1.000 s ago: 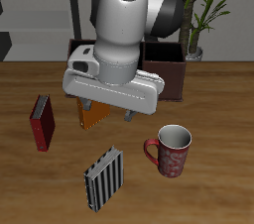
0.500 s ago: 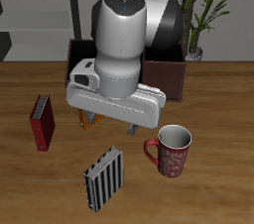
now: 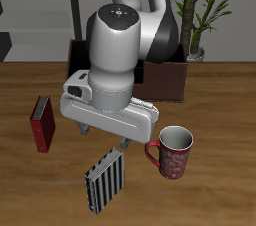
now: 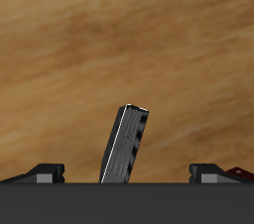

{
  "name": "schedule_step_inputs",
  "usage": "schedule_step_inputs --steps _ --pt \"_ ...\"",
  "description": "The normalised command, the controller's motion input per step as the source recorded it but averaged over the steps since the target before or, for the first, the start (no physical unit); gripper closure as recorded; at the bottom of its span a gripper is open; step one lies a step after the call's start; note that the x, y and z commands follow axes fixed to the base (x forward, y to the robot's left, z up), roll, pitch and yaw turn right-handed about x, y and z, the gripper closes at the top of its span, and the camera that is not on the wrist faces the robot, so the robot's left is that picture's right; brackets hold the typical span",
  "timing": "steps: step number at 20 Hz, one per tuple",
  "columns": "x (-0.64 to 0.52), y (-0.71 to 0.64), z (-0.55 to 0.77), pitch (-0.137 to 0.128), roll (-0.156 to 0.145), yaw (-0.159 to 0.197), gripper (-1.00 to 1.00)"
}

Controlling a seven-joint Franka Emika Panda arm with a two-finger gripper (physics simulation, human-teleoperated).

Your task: Place the striped book into the back desk caddy's right compartment

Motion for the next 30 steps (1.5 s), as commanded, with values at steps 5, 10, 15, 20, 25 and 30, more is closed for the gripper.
schedule_step_inputs --steps 5,10,15,20,25,30 --pt "0.04 -0.05 -0.18 -0.002 0.004 -0.019 -1.00" --pt "0.04 0.00 -0.12 0.002 -0.011 -0.048 -1.00" --pt "0.05 -0.22 -0.17 0.003 -0.035 -0.065 -1.00" --pt "0.06 -0.11 -0.19 0.009 -0.019 -0.042 -1.00" --pt "-0.02 0.01 -0.19 0.007 -0.001 -0.004 -1.00" --pt "0.01 -0.01 -0.30 0.019 -0.005 -0.027 -1.00"
